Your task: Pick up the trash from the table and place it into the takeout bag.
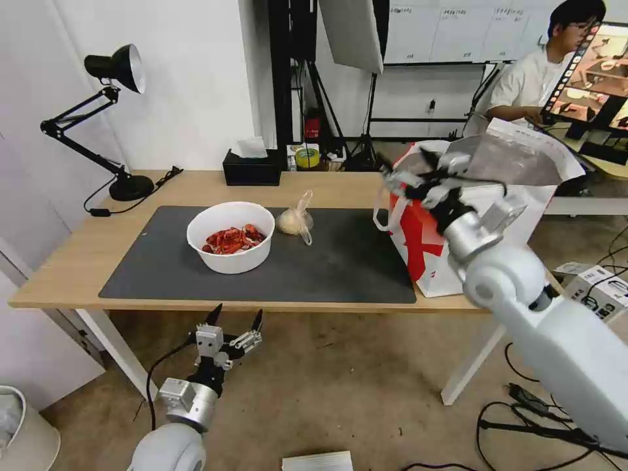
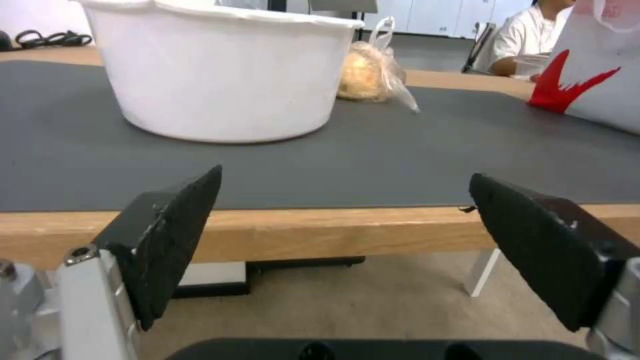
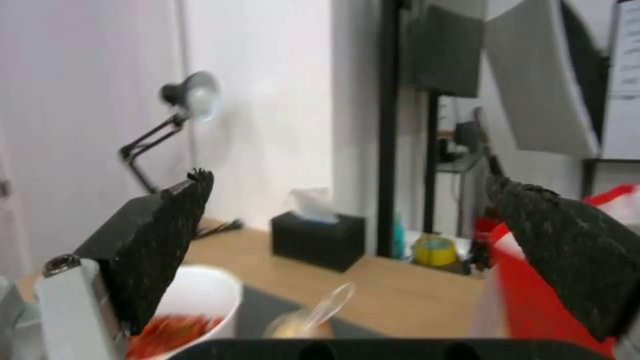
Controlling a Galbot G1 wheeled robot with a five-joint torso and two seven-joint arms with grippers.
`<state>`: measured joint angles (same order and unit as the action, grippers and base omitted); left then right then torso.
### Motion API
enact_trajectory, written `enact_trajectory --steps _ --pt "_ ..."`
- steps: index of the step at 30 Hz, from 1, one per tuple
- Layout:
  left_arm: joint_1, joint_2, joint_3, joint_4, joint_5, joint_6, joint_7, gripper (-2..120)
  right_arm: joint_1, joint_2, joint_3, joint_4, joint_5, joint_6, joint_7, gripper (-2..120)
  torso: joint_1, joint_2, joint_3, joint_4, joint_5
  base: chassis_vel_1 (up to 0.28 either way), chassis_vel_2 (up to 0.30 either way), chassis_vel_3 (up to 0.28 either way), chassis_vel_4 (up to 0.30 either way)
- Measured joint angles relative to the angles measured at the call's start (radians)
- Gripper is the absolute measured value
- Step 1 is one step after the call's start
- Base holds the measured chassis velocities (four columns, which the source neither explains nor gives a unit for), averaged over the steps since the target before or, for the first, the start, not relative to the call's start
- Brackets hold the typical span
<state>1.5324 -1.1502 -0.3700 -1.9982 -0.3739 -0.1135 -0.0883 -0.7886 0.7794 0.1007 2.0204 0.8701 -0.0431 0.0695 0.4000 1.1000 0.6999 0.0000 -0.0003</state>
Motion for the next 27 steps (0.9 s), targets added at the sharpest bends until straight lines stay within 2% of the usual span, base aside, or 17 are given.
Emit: enact_trajectory --steps 9,15,20,27 --pt "0.006 -0.002 -0.008 -0.005 -0.018 -0.001 0.001 100 -0.207 -0.014 0.046 0.086 -0.099 0.023 -0.016 100 0.000 0.000 0.000 0.0000 0.0002 0.000 0.000 0.000 0.000" --pt "0.001 0.003 -0.010 0.001 -0.019 -0.002 0.002 100 -0.360 -0.002 0.096 0.085 -0.163 0.042 -0.012 100 0.000 0.000 0.000 -0.0001 0.0002 0.000 0.000 0.000 0.000" --pt "0.008 0.008 -0.014 0.011 -0.019 -0.012 0.006 100 -0.517 0.047 0.141 0.065 -0.237 0.097 -0.013 100 0.000 0.000 0.000 -0.0001 0.0003 0.000 0.000 0.000 0.000" --pt "0.008 0.027 -0.018 0.018 -0.022 -0.016 0.007 100 -0.602 0.120 0.146 0.025 -0.328 0.150 0.029 100 0.000 0.000 0.000 0.0000 0.0002 0.000 0.000 0.000 0.000"
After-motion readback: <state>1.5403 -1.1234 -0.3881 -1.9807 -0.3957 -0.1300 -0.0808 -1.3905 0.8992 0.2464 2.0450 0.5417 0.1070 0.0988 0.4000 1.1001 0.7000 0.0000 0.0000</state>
